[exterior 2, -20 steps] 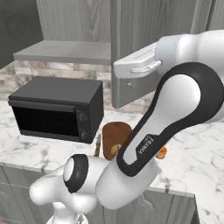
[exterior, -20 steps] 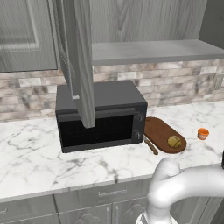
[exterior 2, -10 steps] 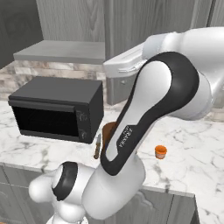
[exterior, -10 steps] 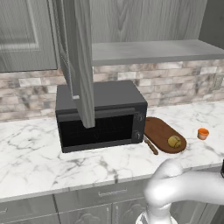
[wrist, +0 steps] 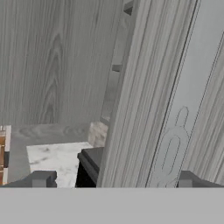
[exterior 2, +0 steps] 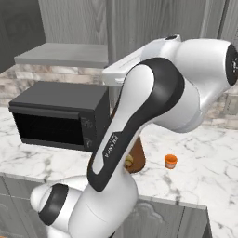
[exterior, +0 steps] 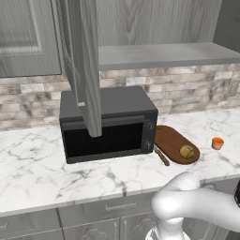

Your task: Pick the bread, place it on the cutting board, pick the jam, place it on the counter, and close the cabinet.

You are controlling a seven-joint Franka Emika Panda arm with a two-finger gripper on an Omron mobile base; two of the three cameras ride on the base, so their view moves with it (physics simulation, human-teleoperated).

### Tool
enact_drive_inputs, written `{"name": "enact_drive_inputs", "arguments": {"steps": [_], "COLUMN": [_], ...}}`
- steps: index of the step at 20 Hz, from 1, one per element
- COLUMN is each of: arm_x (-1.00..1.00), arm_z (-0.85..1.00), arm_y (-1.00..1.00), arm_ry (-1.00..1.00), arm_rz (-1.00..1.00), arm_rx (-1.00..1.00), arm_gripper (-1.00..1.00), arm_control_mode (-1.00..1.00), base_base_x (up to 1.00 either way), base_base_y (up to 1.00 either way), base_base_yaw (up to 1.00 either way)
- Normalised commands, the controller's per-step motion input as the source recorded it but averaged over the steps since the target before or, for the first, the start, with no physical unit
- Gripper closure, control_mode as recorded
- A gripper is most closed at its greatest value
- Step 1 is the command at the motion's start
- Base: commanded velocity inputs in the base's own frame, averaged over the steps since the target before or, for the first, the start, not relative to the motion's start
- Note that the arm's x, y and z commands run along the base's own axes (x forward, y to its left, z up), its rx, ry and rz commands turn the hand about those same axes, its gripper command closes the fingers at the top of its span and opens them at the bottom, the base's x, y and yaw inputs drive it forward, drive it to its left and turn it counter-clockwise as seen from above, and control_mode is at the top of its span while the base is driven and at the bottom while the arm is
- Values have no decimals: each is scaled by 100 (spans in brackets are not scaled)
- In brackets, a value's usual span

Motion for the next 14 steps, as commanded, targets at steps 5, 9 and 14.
{"name": "enact_drive_inputs", "arguments": {"steps": [5,9,14], "arm_x": [1,1,1], "arm_z": [0,0,0], "arm_y": [22,23,18], "arm_ry": [-10,-9,-2], "arm_rz": [-5,-5,-5], "arm_rx": [0,0,0], "arm_gripper": [-100,-100,-100], "arm_control_mode": [-100,-100,-100], "base_base_x": [0,0,0], "base_base_y": [0,0,0], "base_base_yaw": [0,0,0]}}
